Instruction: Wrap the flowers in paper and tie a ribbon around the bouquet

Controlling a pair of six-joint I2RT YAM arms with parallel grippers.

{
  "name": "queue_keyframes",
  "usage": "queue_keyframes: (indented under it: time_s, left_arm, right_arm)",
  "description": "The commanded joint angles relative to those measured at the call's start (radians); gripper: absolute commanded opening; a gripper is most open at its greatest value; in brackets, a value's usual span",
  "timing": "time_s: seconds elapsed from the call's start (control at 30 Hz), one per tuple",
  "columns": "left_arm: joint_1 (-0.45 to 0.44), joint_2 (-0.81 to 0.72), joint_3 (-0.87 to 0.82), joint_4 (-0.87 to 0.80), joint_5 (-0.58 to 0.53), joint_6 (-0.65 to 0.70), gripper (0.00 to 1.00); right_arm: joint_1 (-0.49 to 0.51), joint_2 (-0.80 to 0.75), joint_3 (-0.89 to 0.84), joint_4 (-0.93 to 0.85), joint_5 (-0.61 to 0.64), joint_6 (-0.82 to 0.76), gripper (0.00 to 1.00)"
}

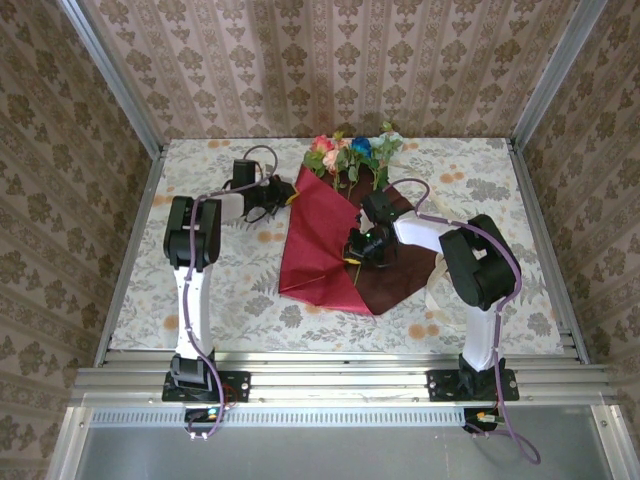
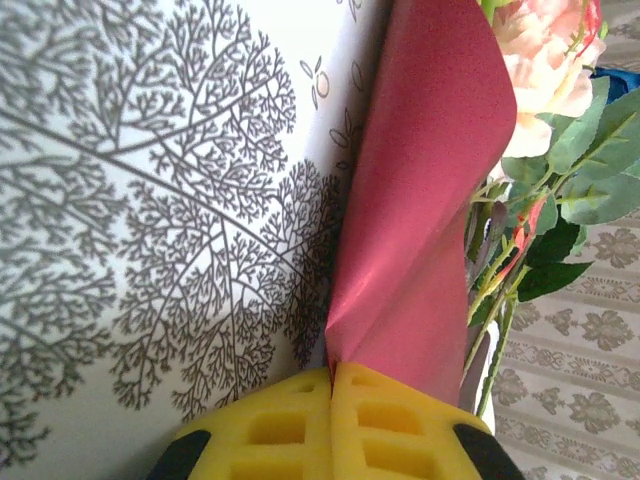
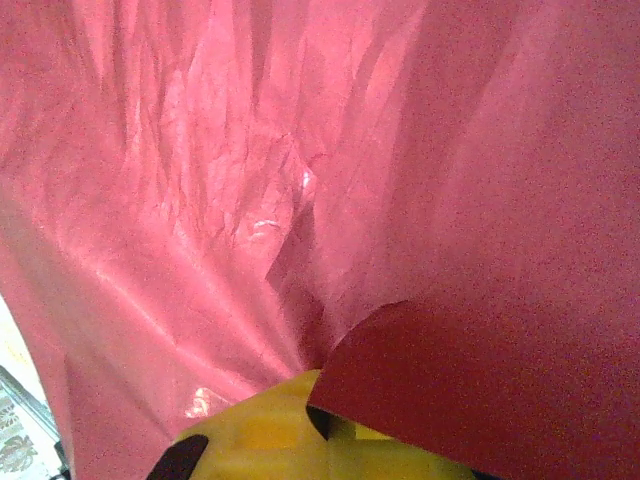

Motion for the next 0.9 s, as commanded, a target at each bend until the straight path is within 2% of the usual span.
queue_keyframes:
  time_s: [0.0, 0.03, 0.07, 0.13, 0.2, 0.4, 0.53, 0.7, 0.87]
  left_arm:
    - [0.014, 0.010, 0.004, 0.036, -0.072, -0.011, 0.30]
    - [0.015, -0.009, -0.019, 0.031, -0.072, -0.009, 0.45]
    - [0.017, -0.031, -0.041, 0.013, -0.074, 0.001, 0.53]
    - [0.018, -0.103, -0.111, -0.043, -0.084, 0.035, 0.61]
    - [0.018, -0.200, -0.239, -0.038, -0.099, 0.035, 0.64]
    - [-0.010, -0.548, -0.638, -0.179, -0.107, 0.069, 0.62]
    - [-0.091, -0.745, -0.845, -0.231, -0.086, 0.046, 0.61]
    - [-0.145, -0.875, -1.002, -0.221, -0.108, -0.020, 0.59]
    - [-0.147, -0.889, -1.055, -0.158, -0.108, -0.056, 0.53]
  right_arm:
    - [-0.007, 0.013, 0.018, -0.044, -0.020, -0.030, 0.00]
    - [-0.006, 0.016, 0.023, -0.044, -0.018, -0.032, 0.00]
    - [-0.009, 0.017, 0.027, -0.044, -0.015, -0.034, 0.00]
    - [-0.009, 0.023, 0.040, -0.050, -0.009, -0.043, 0.00]
    - [-0.010, 0.028, 0.052, -0.061, -0.001, -0.055, 0.00]
    - [-0.010, 0.027, 0.054, -0.057, 0.002, -0.074, 0.00]
    - [-0.011, 0.027, 0.037, -0.049, -0.001, -0.085, 0.00]
    - [-0.014, 0.027, 0.010, -0.040, -0.002, -0.095, 0.00]
    - [-0.014, 0.040, 0.008, -0.036, -0.003, -0.100, 0.00]
